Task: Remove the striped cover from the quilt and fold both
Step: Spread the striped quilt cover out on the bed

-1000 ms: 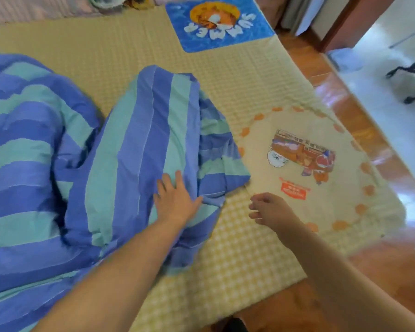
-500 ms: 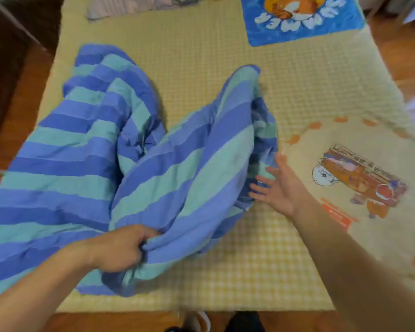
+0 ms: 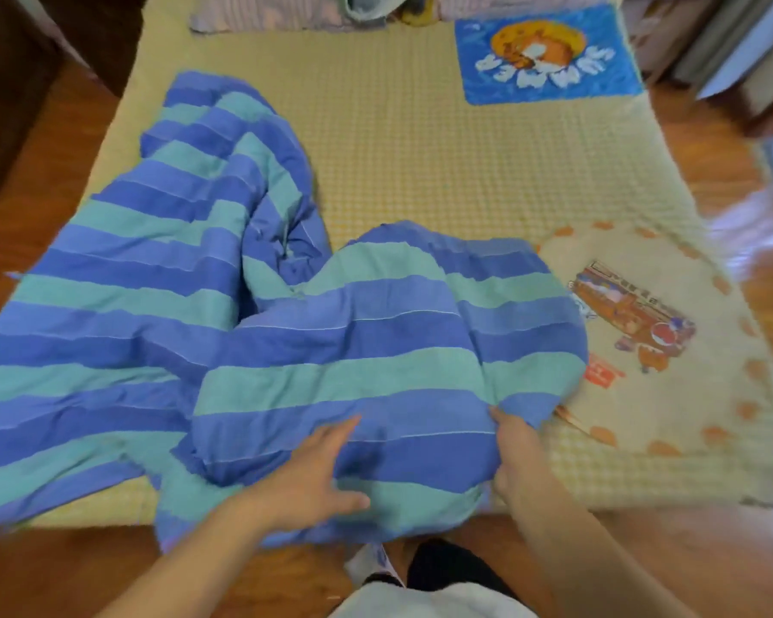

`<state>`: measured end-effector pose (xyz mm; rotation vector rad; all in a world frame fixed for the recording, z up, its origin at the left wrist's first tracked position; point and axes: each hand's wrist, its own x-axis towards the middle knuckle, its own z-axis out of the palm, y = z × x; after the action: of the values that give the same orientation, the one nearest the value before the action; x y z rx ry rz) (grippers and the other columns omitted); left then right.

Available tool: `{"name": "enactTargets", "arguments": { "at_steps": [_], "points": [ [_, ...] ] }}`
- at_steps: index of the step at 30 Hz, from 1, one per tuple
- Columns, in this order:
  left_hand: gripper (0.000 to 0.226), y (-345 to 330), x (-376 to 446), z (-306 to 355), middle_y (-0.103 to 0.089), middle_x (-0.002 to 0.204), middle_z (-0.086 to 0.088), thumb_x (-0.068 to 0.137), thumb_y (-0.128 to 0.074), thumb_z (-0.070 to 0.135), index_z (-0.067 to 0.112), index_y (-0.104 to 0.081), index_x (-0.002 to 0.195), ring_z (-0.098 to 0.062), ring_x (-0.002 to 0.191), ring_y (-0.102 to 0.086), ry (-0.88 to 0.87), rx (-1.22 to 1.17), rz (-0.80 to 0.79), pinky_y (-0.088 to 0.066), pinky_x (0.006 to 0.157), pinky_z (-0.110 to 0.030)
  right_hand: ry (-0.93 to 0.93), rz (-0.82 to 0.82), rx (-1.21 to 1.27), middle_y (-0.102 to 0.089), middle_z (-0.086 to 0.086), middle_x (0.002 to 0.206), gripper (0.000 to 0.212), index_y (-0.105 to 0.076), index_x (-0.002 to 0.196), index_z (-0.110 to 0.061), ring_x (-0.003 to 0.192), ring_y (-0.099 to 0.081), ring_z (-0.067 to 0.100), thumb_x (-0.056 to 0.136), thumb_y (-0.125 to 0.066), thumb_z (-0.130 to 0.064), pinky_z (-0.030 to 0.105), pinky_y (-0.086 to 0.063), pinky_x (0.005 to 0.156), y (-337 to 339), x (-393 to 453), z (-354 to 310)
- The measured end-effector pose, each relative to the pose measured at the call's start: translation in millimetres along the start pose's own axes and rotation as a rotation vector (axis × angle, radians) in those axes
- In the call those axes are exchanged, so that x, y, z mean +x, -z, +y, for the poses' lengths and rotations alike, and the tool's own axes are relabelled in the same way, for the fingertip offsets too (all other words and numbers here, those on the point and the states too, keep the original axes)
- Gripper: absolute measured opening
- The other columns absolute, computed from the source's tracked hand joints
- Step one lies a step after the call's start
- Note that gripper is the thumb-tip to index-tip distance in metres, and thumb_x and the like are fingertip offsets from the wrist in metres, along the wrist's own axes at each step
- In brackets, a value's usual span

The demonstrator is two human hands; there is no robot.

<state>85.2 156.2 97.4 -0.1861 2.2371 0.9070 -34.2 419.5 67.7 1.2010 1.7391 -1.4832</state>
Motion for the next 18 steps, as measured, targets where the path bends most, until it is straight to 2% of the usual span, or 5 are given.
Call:
{"name": "enactTargets", "arguments": {
  "at_steps": [4,8,12,15,18],
  "points": [
    [0.124,-43.8,17.9,110.4,0.008,0.166,0.003,0.063,-0.064,0.070,0.040,0.017,0.153,-0.011,0.153,0.003,-0.377,0.089,0.234,-0.015,0.123,-0.033,0.351,-0.011,-0.018,-0.073,0.011,0.096,0.011,-0.067,0.083,-0.009,0.088,-0.066,0.026,0.092,-0.063,-0.014,0.039,-0.056,0.083,27.4,-75.0,-6.9],
    [0.069,-24.4,2.8,150.3,-0.052,0.134,0.018,0.075,-0.071,0.033,0.049,-0.037,0.132,-0.002,0.123,-0.052,-0.619,-0.188,0.392,-0.045,0.098,-0.025,0.722,-0.263,-0.102,-0.070,-0.012,0.069,0.014,-0.072,0.078,-0.022,0.060,-0.064,0.001,0.091,-0.070,-0.029,0.014,-0.047,0.048,93.6,-149.7,-24.0],
    [0.016,11.4,-19.4,119.7,-0.055,0.069,0.005,0.066,-0.051,0.014,0.024,-0.051,0.079,-0.007,0.065,-0.042,-0.527,-0.276,0.488,-0.037,0.058,-0.032,0.449,-0.436,-0.141,-0.074,0.018,0.090,0.043,-0.072,0.098,-0.003,0.075,-0.071,0.024,0.094,-0.060,-0.045,0.032,-0.058,0.069,162.7,-110.2,-21.5],
    [0.016,31.1,-39.2,89.1,-0.048,0.061,0.001,0.064,-0.050,-0.004,0.011,-0.053,0.070,-0.009,0.059,-0.041,-0.325,-0.652,0.621,-0.033,0.054,-0.029,0.284,-0.100,0.006,-0.066,0.008,0.085,0.027,-0.063,0.111,-0.005,0.069,-0.062,0.018,0.098,-0.053,-0.027,0.028,-0.050,0.065,169.1,-37.0,-10.2],
    [0.030,33.7,-64.4,78.0,-0.072,0.068,0.009,0.087,-0.056,0.014,0.030,-0.077,0.073,-0.005,0.057,-0.066,-0.111,-1.034,0.718,-0.052,0.048,-0.023,-0.032,-0.244,0.021,-0.055,0.037,0.120,0.050,-0.056,0.124,0.001,0.114,-0.058,0.044,0.099,-0.050,-0.041,0.046,-0.047,0.100,139.9,16.1,5.6]
  ]
}}
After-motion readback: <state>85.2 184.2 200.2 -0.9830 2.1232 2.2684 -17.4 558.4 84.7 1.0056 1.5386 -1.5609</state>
